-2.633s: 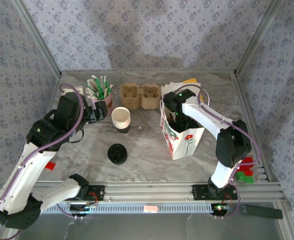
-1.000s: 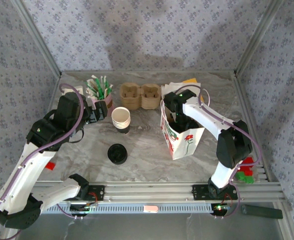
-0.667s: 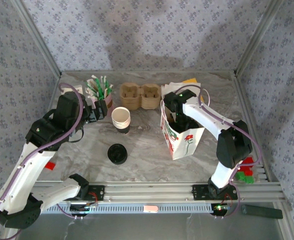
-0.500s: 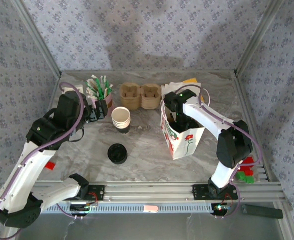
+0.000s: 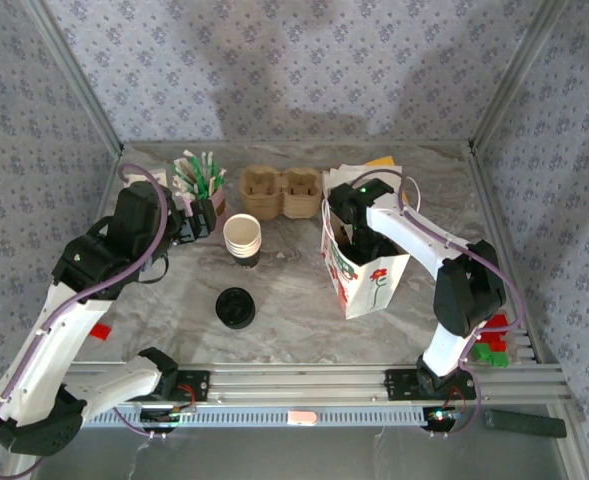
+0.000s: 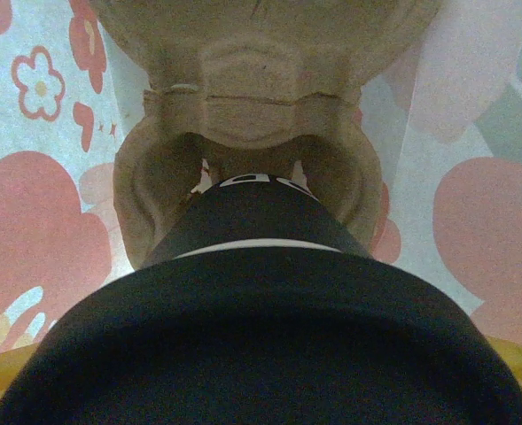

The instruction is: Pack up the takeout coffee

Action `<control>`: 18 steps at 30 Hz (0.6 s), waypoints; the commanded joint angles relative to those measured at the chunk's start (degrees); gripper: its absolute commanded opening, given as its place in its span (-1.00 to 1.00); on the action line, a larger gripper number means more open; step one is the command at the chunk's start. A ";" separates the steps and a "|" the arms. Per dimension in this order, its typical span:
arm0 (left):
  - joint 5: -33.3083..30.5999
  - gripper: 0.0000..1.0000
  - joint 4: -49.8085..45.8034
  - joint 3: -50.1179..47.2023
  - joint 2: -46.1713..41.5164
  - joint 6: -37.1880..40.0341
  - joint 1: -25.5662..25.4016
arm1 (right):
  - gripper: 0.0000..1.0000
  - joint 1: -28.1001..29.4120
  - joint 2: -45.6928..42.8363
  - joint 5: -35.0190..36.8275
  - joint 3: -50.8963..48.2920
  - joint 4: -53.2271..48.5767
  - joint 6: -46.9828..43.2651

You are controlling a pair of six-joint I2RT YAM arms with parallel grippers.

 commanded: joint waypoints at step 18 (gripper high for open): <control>-0.10 0.99 -1.23 2.90 1.04 0.22 -0.16 | 0.78 -1.50 0.99 -0.46 -1.57 2.69 -1.72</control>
